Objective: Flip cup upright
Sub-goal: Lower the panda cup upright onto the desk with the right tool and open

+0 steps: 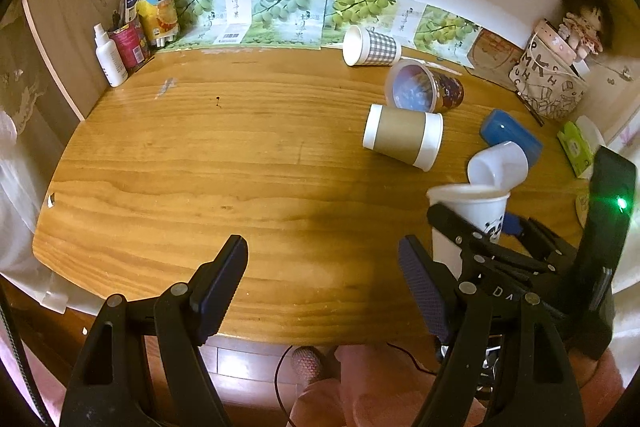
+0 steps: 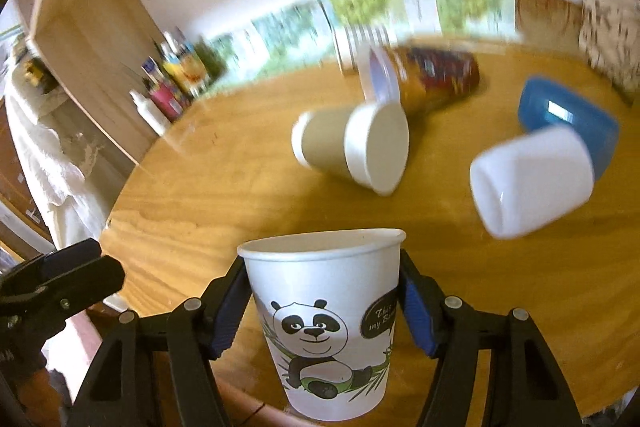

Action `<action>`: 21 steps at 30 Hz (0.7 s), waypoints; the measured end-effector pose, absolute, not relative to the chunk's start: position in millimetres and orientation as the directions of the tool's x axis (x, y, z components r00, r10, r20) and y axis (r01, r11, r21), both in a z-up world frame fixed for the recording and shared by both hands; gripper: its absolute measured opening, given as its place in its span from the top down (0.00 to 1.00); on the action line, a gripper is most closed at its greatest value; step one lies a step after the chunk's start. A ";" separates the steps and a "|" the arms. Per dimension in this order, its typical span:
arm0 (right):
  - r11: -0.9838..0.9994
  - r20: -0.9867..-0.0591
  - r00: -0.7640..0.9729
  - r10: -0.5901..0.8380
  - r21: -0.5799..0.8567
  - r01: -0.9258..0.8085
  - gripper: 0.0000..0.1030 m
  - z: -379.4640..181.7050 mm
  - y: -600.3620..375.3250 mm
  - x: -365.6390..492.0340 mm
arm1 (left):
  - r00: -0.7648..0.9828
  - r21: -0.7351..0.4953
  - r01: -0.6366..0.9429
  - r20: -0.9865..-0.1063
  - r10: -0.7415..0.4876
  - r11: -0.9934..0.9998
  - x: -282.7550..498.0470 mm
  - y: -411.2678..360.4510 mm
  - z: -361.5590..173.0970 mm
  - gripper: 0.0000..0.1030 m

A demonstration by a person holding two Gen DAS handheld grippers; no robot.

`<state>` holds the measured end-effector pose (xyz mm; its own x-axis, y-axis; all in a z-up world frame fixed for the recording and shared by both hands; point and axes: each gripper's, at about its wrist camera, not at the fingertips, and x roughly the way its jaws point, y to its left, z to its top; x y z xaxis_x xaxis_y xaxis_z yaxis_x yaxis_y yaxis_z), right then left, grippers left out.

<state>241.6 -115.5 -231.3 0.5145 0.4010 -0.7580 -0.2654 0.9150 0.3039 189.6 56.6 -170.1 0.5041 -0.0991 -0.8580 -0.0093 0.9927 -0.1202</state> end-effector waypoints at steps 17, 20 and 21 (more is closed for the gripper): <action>0.942 -0.438 0.835 0.332 0.191 -0.274 0.33 -240.7 -123.4 199.2 | 0.511 -0.095 -0.019 -0.856 -0.072 0.995 166.5 59.3 -165.8 0.22; 0.949 -0.416 0.853 0.313 0.170 -0.266 0.33 -247.3 -122.4 197.0 | 0.504 -0.085 -0.016 -0.861 -0.065 0.996 164.7 58.1 -167.0 0.22; 0.953 -0.417 0.857 0.303 0.154 -0.262 0.33 -249.9 -120.5 197.1 | 0.502 -0.081 -0.015 -0.862 -0.063 0.997 164.4 57.8 -167.1 0.22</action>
